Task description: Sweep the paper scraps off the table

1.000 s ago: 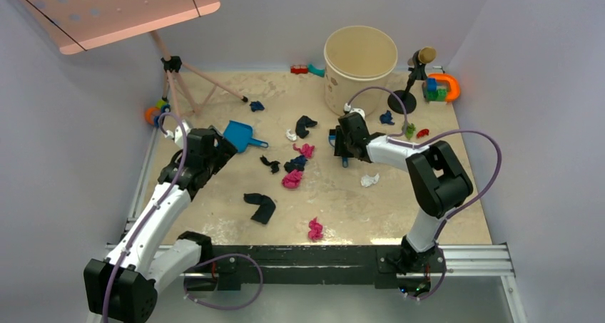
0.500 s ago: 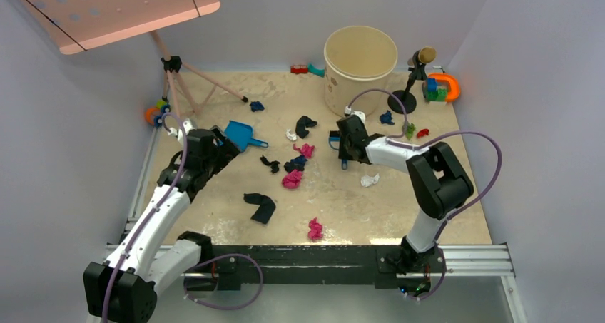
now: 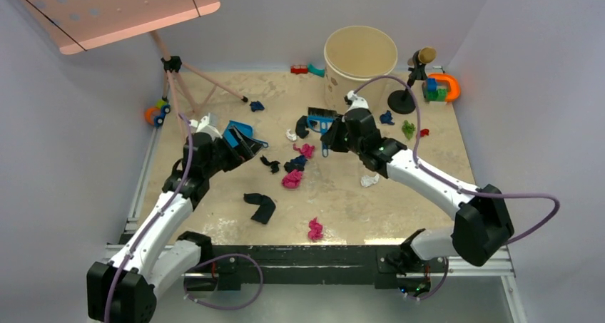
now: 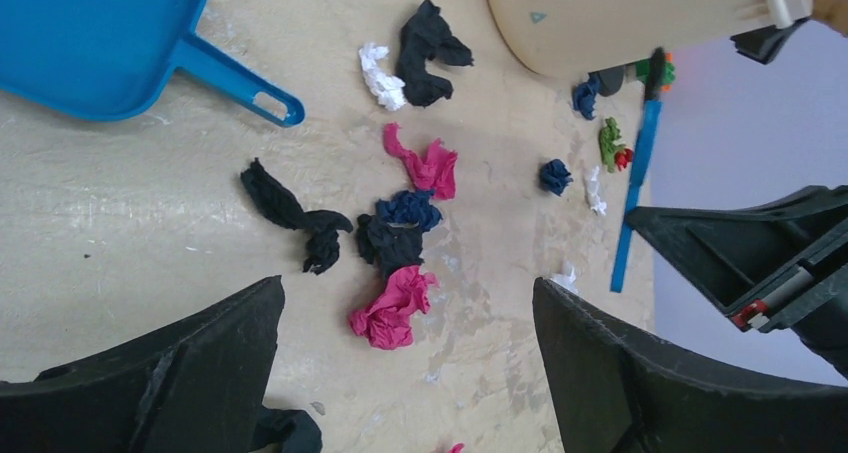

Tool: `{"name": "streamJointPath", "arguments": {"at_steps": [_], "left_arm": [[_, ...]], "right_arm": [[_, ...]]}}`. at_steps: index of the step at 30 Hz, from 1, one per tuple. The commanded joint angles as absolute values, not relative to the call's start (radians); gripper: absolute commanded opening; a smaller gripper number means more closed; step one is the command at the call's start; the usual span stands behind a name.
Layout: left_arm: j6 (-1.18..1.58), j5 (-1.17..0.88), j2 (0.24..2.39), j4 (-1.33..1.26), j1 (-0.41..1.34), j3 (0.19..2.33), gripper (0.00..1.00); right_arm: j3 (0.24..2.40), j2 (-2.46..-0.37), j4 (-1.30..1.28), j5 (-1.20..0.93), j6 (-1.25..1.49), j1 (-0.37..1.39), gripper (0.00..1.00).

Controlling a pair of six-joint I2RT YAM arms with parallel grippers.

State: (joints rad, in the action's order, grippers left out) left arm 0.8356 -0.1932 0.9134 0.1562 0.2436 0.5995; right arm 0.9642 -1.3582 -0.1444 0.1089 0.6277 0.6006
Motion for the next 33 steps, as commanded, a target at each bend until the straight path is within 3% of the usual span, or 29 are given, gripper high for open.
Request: {"name": "streamJointPath", "arguments": {"at_steps": [1,7,12,19,33], "left_arm": [[0.825,-0.232,0.831,0.056,0.245,0.556,0.97],[0.851,-0.386,0.803,-0.138,0.245,0.465,0.97],[0.914,-0.438,0.863,-0.57,0.282,0.308,0.97],[0.799,-0.364,0.976,-0.739,0.448,0.353,0.94],[0.692,-0.385,1.064,-0.836,0.514,0.414,0.87]], "right_arm": [[1.03,-1.4,-0.122,0.069,0.706,0.702,0.16],[0.97,-1.4,0.054,0.003,0.832,0.736,0.16],[0.948,-1.356,0.099,0.04,1.009,0.736,0.16],[0.908,-1.299,0.173,0.136,1.247,0.738,0.14],[0.865,-1.292,0.2,0.162,1.328,0.746,0.13]]}}
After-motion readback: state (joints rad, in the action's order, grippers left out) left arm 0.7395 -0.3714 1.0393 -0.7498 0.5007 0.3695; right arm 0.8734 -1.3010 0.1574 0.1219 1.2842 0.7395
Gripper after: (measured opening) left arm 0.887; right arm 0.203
